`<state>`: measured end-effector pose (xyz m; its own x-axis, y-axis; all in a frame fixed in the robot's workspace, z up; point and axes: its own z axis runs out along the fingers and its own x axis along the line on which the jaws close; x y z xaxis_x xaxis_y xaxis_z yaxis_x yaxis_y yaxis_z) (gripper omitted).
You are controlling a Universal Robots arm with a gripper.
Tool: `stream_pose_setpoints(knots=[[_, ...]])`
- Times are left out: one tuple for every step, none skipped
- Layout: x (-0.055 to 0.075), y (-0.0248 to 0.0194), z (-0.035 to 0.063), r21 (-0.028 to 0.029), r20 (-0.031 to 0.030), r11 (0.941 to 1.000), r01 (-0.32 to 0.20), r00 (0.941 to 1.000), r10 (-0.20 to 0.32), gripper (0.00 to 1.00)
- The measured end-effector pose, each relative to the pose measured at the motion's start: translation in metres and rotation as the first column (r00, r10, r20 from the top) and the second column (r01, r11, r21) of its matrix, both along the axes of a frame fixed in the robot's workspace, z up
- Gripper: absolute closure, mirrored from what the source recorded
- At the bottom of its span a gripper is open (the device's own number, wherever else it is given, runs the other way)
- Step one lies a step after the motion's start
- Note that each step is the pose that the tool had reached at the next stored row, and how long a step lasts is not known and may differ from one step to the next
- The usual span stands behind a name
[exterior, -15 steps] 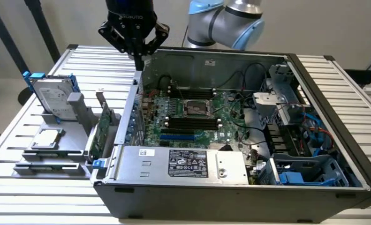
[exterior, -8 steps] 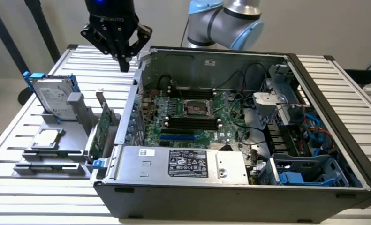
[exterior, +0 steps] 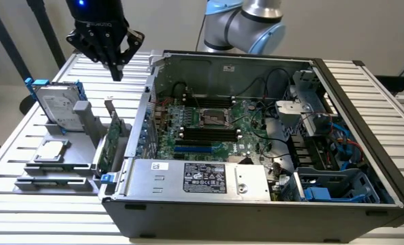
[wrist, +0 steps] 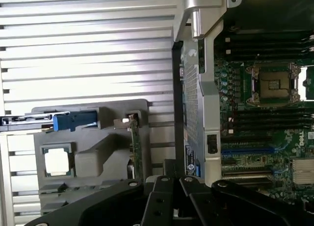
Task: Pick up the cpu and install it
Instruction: 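Reach for the cpu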
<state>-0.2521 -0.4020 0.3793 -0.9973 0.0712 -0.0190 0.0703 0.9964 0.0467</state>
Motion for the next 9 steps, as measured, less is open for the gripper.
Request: stream_pose_setpoints(knots=[[-0.004,-0.0001,-0.0007,-0.0002,0.0000,1.0000,0.000,1.0000,0.000,0.89],[-0.009,-0.0003,-0.0015,-0.0004,0.0000,1.0000,0.000,1.0000,0.000,0.89],[-0.013,-0.0004,-0.0023,-0.0005,0.0000,1.0000,0.000,1.0000,0.000,0.89],[-0.018,-0.0005,-0.0031,-0.0007,0.0000,1.0000,0.000,1.0000,0.000,0.89],[-0.023,-0.0006,-0.0039,-0.0009,0.0001,1.0000,0.000,1.0000,0.000,0.89],[-0.027,-0.0008,-0.0047,-0.0011,0.0001,1.0000,0.000,1.0000,0.000,0.89],[-0.032,-0.0009,-0.0054,-0.0013,0.0001,1.0000,0.000,1.0000,0.000,0.89],[-0.036,-0.0010,-0.0062,-0.0015,0.0001,1.0000,0.000,1.0000,0.000,0.89],[-0.041,-0.0012,-0.0071,-0.0016,0.0001,1.0000,0.000,1.0000,0.000,0.89]])
